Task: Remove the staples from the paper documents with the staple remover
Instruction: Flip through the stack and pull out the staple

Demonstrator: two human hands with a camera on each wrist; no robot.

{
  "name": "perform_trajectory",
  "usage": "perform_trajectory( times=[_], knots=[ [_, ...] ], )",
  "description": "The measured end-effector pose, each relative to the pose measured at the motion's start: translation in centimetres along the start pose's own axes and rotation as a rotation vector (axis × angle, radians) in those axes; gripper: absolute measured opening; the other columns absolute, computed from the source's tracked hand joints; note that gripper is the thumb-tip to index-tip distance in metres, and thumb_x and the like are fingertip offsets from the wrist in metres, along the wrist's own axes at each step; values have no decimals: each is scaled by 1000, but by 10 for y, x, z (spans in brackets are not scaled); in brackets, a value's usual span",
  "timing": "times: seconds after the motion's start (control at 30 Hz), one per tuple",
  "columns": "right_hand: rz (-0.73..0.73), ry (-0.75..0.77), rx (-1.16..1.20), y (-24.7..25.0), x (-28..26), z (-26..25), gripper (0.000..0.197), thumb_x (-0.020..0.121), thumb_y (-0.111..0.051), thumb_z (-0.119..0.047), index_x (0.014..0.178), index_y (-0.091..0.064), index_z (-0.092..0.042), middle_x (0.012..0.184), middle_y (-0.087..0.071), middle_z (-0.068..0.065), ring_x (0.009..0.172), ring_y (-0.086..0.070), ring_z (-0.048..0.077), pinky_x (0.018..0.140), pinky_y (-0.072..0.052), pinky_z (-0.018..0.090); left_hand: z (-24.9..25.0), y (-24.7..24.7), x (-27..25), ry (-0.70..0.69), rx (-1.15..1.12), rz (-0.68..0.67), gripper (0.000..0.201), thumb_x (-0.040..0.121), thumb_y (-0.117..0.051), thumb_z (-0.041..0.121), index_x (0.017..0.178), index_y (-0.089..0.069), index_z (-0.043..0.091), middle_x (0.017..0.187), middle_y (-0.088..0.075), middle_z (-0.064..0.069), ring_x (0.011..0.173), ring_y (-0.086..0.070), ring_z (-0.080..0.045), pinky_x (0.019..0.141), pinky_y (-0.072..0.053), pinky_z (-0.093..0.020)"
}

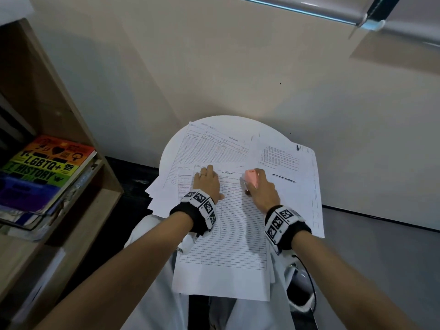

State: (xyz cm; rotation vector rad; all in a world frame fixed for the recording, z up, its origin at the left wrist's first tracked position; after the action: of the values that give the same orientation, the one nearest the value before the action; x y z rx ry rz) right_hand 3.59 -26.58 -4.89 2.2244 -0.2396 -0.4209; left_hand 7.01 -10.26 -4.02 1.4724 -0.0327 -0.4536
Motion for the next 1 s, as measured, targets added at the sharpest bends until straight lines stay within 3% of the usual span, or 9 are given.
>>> perform_trajectory(
  times=[0.13,0.2,0.27,0.4,0.53,0.8,1.0],
  knots=[
    [10,-1,-15,-4,0,2,46,97,-43,-47,138,-29,-31,123,-59,17,100,-61,35,86,-51,43,12,-10,5,-107,-38,-135,82,90,-59,30,149,-10,3,158,2,-14,147,-1,-31,120,-17,-40],
    [23,0,-27,-4,1,0,46,97,-43,-45,138,-29,-30,122,-59,17,99,-61,34,84,-51,42,12,-11,6,-136,-13,-160,83,91,-59,30,150,-7,5,159,7,-11,147,3,-30,120,-13,-41],
    [27,8,-52,-2,5,-5,45,98,-42,-40,140,-29,-28,122,-59,17,99,-61,35,81,-49,39,17,-11,8,-189,14,-166,80,91,-59,26,150,-8,7,160,5,-6,148,2,-28,120,-12,-43],
    [28,33,-92,1,13,-16,46,99,-42,-34,141,-30,-23,117,-60,18,97,-61,35,73,-45,36,28,-12,14,-304,36,-240,80,87,-64,16,149,-14,11,160,0,-1,147,-1,-30,117,-23,-48],
    [35,33,-112,1,17,-21,46,99,-42,-33,142,-30,-21,115,-60,19,97,-61,36,74,-47,38,28,-11,18,-264,-11,-223,78,82,-70,12,146,-25,14,158,-9,2,147,-6,-30,113,-30,-51],
    [55,134,-165,2,23,-31,45,98,-43,-29,141,-30,-21,116,-59,16,99,-59,35,77,-46,40,29,-9,18,-247,-25,-208,78,81,-70,7,145,-27,15,158,-9,5,147,-6,-28,110,-33,-51],
    [95,21,-219,-4,30,-35,43,101,-36,-36,137,-31,-13,109,-63,18,95,-61,35,67,-39,36,29,-12,19,-243,-31,-213,79,81,-70,6,146,-26,16,158,-9,4,147,-6,-28,111,-33,-52]
  ],
)
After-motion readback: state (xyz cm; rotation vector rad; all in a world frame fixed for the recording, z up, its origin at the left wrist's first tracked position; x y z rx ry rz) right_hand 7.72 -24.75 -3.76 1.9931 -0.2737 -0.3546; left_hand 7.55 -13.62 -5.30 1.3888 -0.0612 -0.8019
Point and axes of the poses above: each hand's wrist, its own x-axis towards the middle knuckle, its own y-axis out of the back of the hand, z = x × y, the point moved 6 cm from there along x, towards the middle knuckle
